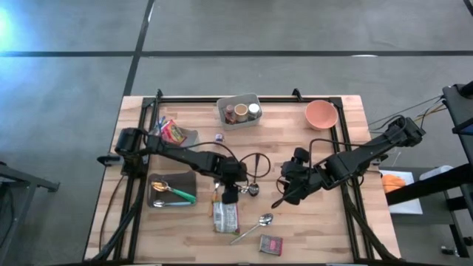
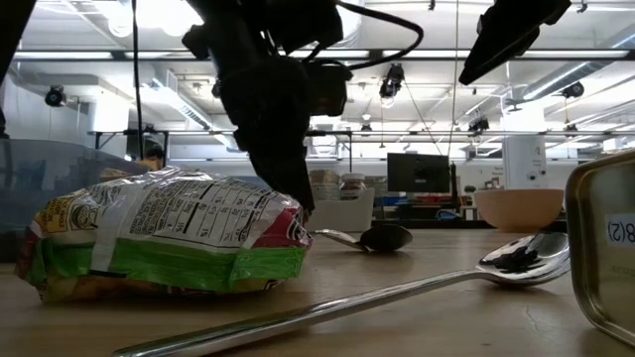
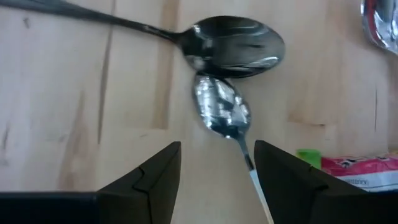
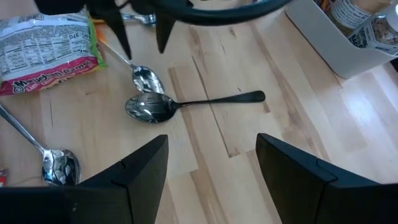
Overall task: Pick & Place Food Item
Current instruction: Put the orange spoon into the black bin
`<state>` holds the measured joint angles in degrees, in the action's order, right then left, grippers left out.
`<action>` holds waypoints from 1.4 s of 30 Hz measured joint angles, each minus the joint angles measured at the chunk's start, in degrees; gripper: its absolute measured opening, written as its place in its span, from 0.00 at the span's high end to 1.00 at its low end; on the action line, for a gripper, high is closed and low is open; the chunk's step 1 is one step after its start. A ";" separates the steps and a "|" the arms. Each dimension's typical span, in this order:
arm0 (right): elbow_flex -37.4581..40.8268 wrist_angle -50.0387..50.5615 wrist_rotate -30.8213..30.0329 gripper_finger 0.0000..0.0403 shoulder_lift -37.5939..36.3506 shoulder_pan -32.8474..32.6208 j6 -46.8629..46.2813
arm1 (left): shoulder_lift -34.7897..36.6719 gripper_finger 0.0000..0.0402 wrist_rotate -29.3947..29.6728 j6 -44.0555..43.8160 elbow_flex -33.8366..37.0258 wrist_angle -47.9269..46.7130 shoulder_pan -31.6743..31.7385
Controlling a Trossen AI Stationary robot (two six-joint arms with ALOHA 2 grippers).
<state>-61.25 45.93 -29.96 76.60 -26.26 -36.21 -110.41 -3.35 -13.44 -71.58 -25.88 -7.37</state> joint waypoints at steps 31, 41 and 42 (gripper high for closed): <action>0.00 -0.46 0.03 0.40 0.00 0.00 0.20 | -6.06 0.80 0.61 -1.59 0.41 3.65 -2.24; 0.00 -0.48 0.29 0.40 0.00 0.00 -0.54 | -4.57 0.99 0.33 -0.08 0.08 1.78 -2.24; 0.00 -0.60 0.29 0.40 0.00 0.00 -0.89 | -4.07 0.99 0.12 -0.01 0.08 0.93 -2.24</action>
<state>-61.25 45.33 -29.67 76.60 -26.26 -37.10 -114.48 -3.23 -13.45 -71.50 -24.95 -9.61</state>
